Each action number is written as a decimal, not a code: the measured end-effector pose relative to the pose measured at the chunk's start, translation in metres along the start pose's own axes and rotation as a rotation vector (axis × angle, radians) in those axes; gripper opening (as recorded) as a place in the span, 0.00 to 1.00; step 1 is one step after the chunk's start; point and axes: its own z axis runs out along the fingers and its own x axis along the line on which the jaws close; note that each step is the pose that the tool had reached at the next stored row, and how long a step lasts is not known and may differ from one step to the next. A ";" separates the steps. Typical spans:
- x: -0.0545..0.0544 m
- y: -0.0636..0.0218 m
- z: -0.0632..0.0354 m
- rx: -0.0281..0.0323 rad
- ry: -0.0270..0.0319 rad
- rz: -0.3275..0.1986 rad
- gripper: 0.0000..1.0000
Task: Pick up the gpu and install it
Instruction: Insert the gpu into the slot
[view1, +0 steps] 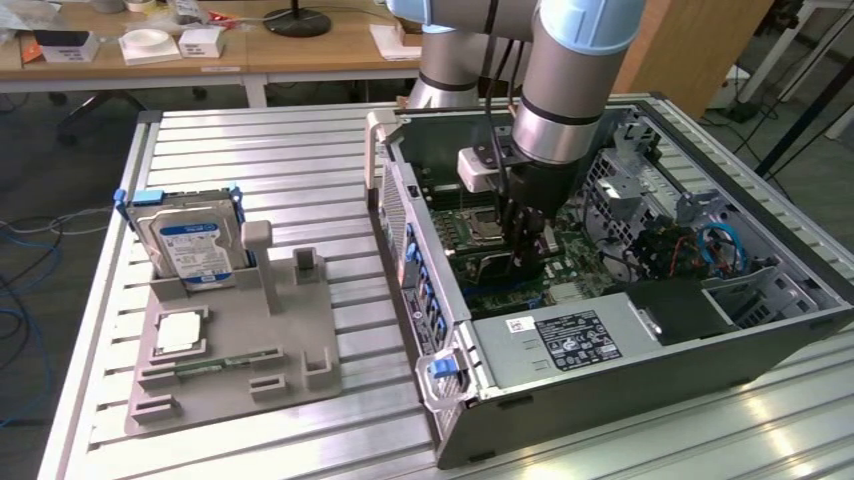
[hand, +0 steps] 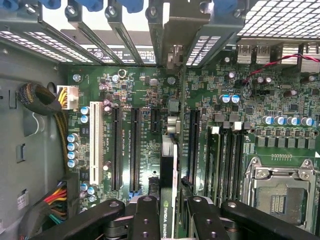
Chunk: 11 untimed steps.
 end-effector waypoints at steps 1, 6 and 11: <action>0.000 0.0000 0.0000 0.0000 -0.0006 0.000 0.26; 0.000 -0.0012 -0.0022 -0.0003 -0.0025 0.000 0.26; 0.000 -0.0016 -0.0054 -0.0004 -0.0020 0.001 0.26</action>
